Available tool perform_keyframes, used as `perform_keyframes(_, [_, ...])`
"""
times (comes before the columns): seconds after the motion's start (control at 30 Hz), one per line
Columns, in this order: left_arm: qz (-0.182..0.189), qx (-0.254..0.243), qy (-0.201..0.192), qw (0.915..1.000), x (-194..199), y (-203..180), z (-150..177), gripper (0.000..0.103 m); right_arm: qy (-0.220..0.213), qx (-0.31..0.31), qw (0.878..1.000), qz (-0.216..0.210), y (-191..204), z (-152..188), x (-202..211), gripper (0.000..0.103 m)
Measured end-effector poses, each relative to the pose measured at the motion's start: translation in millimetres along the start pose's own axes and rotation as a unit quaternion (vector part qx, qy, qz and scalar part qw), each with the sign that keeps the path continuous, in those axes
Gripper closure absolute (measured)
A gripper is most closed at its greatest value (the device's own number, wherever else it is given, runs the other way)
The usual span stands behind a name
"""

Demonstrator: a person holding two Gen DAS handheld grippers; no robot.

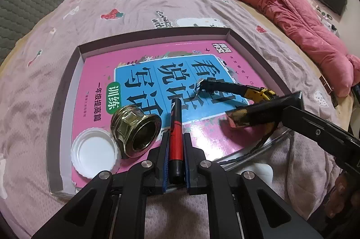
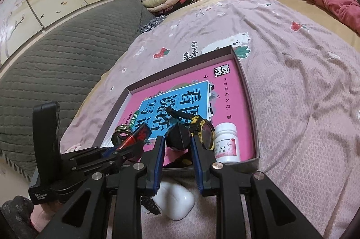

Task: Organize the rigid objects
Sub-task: 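Lower the lighter into the tray and open the left tool while the right tool releases its item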

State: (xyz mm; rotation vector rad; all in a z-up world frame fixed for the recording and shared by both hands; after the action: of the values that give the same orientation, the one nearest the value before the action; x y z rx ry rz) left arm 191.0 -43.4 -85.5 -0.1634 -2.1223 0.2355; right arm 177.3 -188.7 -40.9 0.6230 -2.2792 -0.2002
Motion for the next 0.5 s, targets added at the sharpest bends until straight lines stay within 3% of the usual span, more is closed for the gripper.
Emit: perform_keyframes(0.5, [0.001, 0.009, -0.001, 1.0, 7.3, 3.3, 2.1, 0.093, 0.001, 0.008, 1.0, 0.006, 3.2, -0.5, 2.8, 0.079])
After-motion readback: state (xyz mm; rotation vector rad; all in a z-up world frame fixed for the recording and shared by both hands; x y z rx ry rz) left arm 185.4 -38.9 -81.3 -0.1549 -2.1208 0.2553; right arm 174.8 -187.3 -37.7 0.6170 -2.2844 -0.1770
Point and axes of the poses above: each gripper's, at about its wrist camera, not at the fingertips, and x roughly against the way its jaws point, y to its left, z to its underside, the point moved 6 cm from there along -x, roughly the way its jaws point, and after that the axes turned 12 degrees about x, right-handed, at the moved point
